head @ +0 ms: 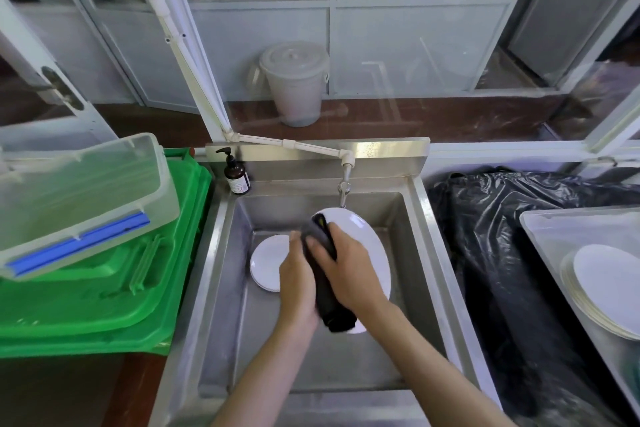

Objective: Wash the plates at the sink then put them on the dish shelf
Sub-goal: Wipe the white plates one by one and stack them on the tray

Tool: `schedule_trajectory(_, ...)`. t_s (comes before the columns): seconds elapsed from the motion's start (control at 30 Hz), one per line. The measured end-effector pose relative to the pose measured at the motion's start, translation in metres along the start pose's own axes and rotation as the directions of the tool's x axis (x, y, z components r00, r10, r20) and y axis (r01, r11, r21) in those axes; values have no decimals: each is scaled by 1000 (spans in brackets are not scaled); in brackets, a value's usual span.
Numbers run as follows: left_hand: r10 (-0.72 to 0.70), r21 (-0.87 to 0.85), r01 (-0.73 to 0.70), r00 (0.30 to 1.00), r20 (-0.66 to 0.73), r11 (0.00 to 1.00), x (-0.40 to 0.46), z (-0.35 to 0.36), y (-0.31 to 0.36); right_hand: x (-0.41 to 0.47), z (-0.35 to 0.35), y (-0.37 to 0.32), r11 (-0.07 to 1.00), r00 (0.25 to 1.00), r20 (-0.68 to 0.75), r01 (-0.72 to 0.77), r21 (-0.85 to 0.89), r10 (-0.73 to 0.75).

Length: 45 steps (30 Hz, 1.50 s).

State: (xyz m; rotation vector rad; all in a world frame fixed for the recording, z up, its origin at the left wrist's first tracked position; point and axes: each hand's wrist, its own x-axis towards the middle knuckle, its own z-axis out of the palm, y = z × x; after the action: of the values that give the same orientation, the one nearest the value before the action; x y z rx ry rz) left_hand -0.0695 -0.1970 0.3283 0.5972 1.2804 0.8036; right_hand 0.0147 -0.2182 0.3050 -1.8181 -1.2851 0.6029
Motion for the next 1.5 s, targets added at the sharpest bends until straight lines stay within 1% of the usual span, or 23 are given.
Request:
schedule_trajectory(0.07,51,73,-50,999,-9,996,-2,-3,-1,12,-8,13,998,993,-102,-61,-13,59)
schedule_trajectory(0.17,165,144,-159,986,-30,977,0,-9,2,14,-13,36,960,952,-172,-225,170,253)
schedule_trajectory(0.2,193,149,-185,980,-41,971,3,-10,3,10,-12,40,950,944,-172,-251,186,283)
schedule_trajectory(0.3,221,159,-212,974,-45,964,11,-12,7,-10,3,41,957,960,-113,-237,165,257)
schedule_trajectory(0.47,293,190,-280,955,-38,941,9,-11,5,-12,22,21,994,992,-100,-62,84,71)
schedule_trajectory(0.5,309,196,-296,950,-40,935,9,-12,4,-8,23,22,996,989,-132,-53,74,62)
schedule_trajectory(0.57,356,249,-337,934,-34,908,4,-12,5,-2,25,25,976,968,-187,-139,169,170)
schedule_trajectory(0.63,433,369,-406,901,10,836,1,-11,0,2,27,26,885,906,-181,-302,354,382)
schedule_trajectory(0.7,528,492,-502,844,99,711,0,-12,-10,4,28,23,726,836,-48,-444,526,546)
schedule_trajectory(0.73,568,547,-545,810,147,635,2,-13,-15,6,27,19,613,799,54,-501,611,599)
schedule_trajectory(0.8,614,649,-604,746,257,463,7,-17,-25,8,20,11,357,737,277,-576,735,617)
schedule_trajectory(0.83,613,690,-616,726,311,380,10,-19,-31,7,17,7,286,734,345,-585,759,585)
schedule_trajectory(0.9,597,727,-618,716,363,300,10,-23,-36,4,12,4,253,747,386,-582,772,540)
schedule_trajectory(1.07,504,718,-543,808,305,436,23,-37,-32,-1,9,22,346,711,244,-576,741,660)
schedule_trajectory(1.17,570,687,-550,787,237,475,56,-56,-24,-8,3,34,353,728,190,-522,777,659)
schedule_trajectory(1.2,611,689,-545,770,184,478,68,-62,-22,-10,0,37,344,731,190,-513,786,656)
schedule_trajectory(1.23,617,674,-519,778,118,526,78,-69,-19,-13,-2,40,331,731,199,-511,793,653)
schedule_trajectory(1.27,553,618,-458,832,46,639,81,-73,-15,-15,-3,44,320,734,210,-510,798,646)
schedule_trajectory(1.3,430,511,-374,903,10,774,81,-73,-10,-17,-4,46,313,736,224,-514,798,638)
schedule_trajectory(1.33,284,400,-267,959,16,877,82,-74,-6,-19,-5,48,316,738,239,-525,790,631)
schedule_trajectory(1.37,158,301,-172,985,69,938,83,-75,-4,-20,-8,49,330,740,249,-539,775,624)
schedule_trajectory(1.43,40,181,-72,984,175,981,83,-79,-4,-21,-13,52,411,756,245,-563,717,607)
schedule_trajectory(1.5,61,135,-90,976,209,987,82,-83,-4,-23,-17,61,535,783,191,-559,633,592)
